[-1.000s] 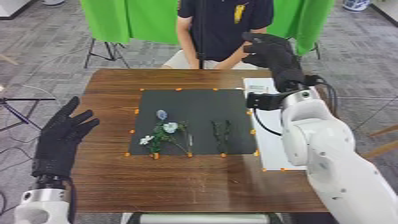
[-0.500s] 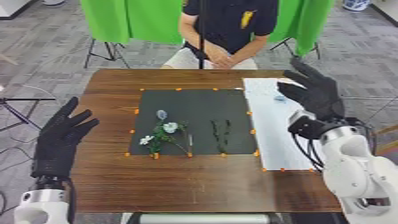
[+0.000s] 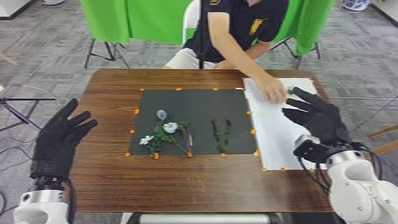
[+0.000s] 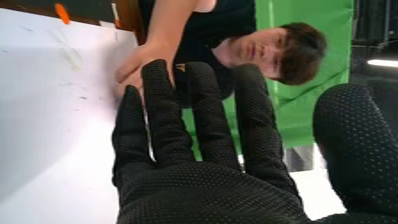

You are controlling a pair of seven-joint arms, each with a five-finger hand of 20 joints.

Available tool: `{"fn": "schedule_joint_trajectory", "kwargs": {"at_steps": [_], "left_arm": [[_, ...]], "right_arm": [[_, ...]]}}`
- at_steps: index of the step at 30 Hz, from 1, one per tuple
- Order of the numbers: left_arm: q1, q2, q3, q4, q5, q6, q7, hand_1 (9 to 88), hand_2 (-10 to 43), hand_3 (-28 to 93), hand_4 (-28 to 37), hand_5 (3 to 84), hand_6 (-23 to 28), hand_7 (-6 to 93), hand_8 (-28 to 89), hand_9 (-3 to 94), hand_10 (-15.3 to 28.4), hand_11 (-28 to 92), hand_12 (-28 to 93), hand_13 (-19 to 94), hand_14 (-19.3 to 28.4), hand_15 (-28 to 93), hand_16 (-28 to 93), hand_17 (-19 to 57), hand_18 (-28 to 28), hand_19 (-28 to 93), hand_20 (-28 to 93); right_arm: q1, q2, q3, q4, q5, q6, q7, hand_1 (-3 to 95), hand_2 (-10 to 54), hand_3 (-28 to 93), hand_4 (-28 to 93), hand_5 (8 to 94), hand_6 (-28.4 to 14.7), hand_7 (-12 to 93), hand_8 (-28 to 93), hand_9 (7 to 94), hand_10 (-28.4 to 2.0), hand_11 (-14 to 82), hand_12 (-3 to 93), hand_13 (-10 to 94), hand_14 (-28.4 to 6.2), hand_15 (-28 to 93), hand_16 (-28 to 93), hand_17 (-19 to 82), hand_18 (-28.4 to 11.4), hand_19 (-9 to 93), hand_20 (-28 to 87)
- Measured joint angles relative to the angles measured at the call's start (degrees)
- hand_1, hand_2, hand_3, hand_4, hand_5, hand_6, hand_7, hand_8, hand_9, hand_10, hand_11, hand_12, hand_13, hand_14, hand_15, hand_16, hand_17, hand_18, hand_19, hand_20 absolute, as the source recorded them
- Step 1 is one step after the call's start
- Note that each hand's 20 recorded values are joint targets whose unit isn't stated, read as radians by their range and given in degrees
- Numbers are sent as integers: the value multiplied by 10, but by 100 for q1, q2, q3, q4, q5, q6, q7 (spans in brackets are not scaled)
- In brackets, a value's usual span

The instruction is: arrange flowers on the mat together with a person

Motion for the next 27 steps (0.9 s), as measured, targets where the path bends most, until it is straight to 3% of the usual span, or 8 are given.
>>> {"fn": "schedule_joint_trajectory", "kwargs": {"at_steps": [27], "left_arm": [[0,-9,44,0,4,-1,-8,233,41,789,-271,363,32,114,-94,383,174,204,101,292,272,474,-69,-86,238,469,159]], "right_arm": [[236,-242,-330,66,-145,47,98,173,99,815,-283,419,33,150,-127,418,-122,74,143,366,-179,306,149,39,-215,518,208]]}}
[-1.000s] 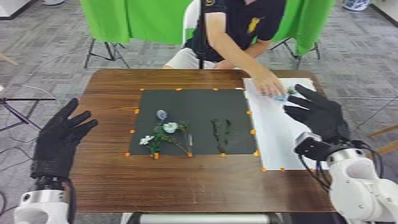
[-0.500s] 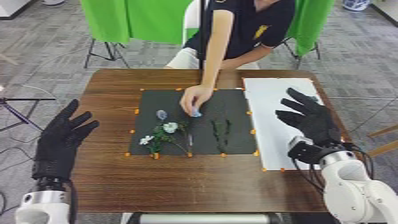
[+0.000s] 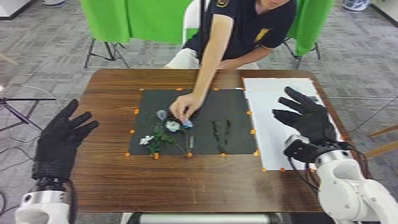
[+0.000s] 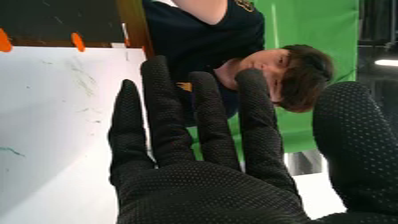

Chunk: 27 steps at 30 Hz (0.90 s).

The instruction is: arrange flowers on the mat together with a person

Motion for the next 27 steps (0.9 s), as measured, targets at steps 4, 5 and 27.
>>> {"fn": "schedule_joint_trajectory", "kwargs": {"at_steps": [4,5,27], "left_arm": [[0,0,0,0,0,0,-3,234,41,789,-271,363,32,114,-95,383,175,203,100,292,271,474,-70,-85,238,469,159],[0,0,0,0,0,0,-3,234,41,789,-271,363,32,114,-95,383,175,203,100,292,271,474,-70,-85,238,469,160],[2,-33,-14,-1,35,-1,-69,238,40,789,-267,362,33,117,-96,384,174,208,101,292,271,476,-71,-86,239,471,161]], "right_arm": [[19,-9,-23,3,-6,0,19,174,97,816,-283,419,33,150,-127,418,-122,74,143,367,-179,307,148,39,-215,519,209],[20,-11,-26,4,-6,0,19,175,97,817,-283,419,33,151,-127,418,-122,74,143,367,-179,308,148,39,-215,518,209],[4,-9,7,3,-146,-6,86,195,70,831,-277,418,37,158,-129,424,-124,81,145,385,-178,347,152,46,-222,544,227]]}}
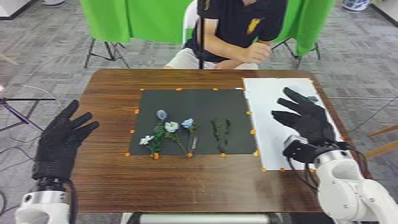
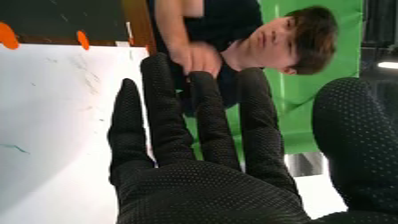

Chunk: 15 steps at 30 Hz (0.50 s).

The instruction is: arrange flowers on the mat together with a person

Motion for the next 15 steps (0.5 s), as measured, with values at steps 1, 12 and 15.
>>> {"fn": "schedule_joint_trajectory", "kwargs": {"at_steps": [1,12,15], "left_arm": [[0,4,0,0,-2,1,3,238,40,790,-267,362,33,117,-96,384,174,208,101,293,271,476,-71,-86,239,471,161],[0,86,34,-1,-19,9,65,239,40,790,-267,362,33,117,-96,384,175,209,101,293,272,477,-71,-86,238,471,160],[0,116,63,-2,-32,18,119,239,40,791,-266,362,33,117,-96,384,175,209,100,294,271,477,-71,-85,238,471,160]], "right_arm": [[6,15,13,0,-35,0,14,201,65,831,-276,419,36,159,-129,425,-124,84,146,390,-178,357,151,53,-221,552,230],[644,962,73,431,-1612,267,911,266,8,828,-259,420,32,172,-133,434,-127,102,150,433,-157,428,132,99,-235,599,238],[1156,1386,-238,793,-2134,447,1496,277,0,824,-258,420,31,175,-134,433,-127,104,150,439,-153,441,126,106,-236,605,235]]}}
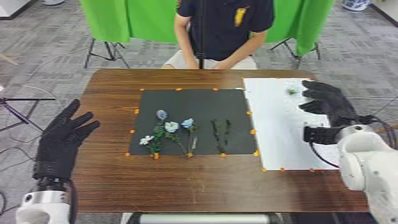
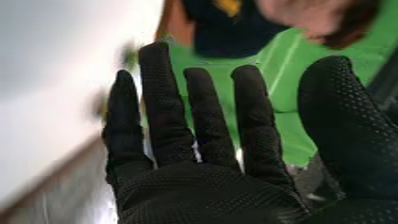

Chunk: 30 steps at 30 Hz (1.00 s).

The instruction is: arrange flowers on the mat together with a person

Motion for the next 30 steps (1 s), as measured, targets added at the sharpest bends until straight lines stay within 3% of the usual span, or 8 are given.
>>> {"fn": "schedule_joint_trajectory", "kwargs": {"at_steps": [9,14,19,30], "left_arm": [[-5,11,8,-4,-1,11,16,239,39,791,-265,360,33,118,-96,384,175,209,100,293,271,476,-71,-85,239,471,161],[-50,-2,10,-3,14,9,-4,240,39,792,-265,360,32,119,-96,385,176,211,101,294,271,477,-71,-86,239,471,161],[-107,-9,37,-1,26,6,-21,240,39,792,-264,360,33,120,-96,385,176,212,101,294,271,476,-72,-86,239,472,161],[-301,-114,74,27,120,-34,-141,241,39,792,-264,360,35,121,-96,386,177,216,102,294,272,477,-72,-86,240,473,160]], "right_arm": [[1575,744,-1251,1094,-1795,-17,1106,318,-35,823,-255,425,29,183,-137,430,-127,108,150,459,-141,458,108,125,-242,618,218],[2438,796,-1978,1718,-2742,-637,1694,332,-53,824,-258,424,31,186,-138,428,-126,109,150,465,-135,455,103,130,-244,623,204],[2957,760,-2289,2107,-3327,-1350,1770,342,-61,824,-263,424,33,190,-140,428,-125,110,150,473,-126,449,103,132,-245,626,192],[3294,445,-2462,2558,-3987,-1968,1816,344,-63,826,-268,410,33,187,-140,427,-125,111,149,475,-123,445,105,131,-245,631,179]]}}
